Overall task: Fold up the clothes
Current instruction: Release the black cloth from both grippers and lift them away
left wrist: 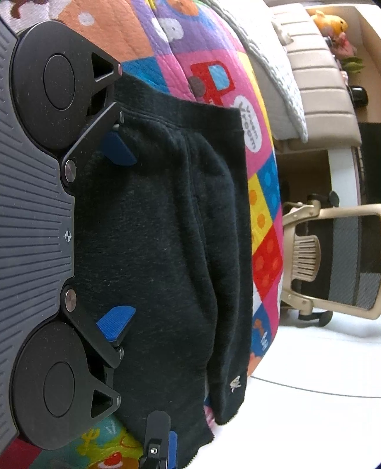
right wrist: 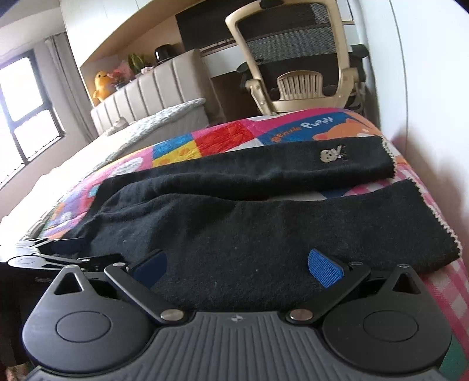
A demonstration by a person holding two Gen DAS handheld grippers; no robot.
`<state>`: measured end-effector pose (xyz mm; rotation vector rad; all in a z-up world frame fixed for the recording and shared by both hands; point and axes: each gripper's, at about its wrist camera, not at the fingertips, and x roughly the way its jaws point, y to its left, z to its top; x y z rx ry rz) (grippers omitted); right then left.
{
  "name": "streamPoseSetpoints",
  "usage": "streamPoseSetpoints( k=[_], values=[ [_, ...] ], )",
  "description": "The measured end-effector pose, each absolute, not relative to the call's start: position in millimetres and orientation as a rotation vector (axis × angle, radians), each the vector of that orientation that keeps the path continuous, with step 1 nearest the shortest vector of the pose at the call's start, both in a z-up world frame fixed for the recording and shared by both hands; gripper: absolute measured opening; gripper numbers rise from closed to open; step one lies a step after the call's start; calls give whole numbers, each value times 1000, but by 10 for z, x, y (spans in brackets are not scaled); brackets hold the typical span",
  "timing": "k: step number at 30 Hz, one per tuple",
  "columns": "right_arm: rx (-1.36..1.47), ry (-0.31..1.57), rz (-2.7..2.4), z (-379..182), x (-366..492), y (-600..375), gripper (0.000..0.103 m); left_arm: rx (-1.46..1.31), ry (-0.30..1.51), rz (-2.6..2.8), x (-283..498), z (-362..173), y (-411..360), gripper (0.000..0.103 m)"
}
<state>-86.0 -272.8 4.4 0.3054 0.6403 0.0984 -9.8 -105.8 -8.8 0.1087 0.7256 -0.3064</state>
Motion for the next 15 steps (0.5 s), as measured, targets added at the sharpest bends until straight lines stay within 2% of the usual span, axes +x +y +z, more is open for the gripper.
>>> streamPoseSetpoints(
  k=[4, 9, 15],
  values=[
    [270, 653, 93, 55, -828, -2682, 103, 98, 717, -312, -97, -92, -1046, 103],
    [377, 602, 26, 272, -1139, -2687, 103, 39, 703, -251, -327, 102, -998, 103],
    [312, 428, -196, 625, -2014, -2442, 103, 60, 472, -169, -1315, 640, -1113, 103]
  ],
)
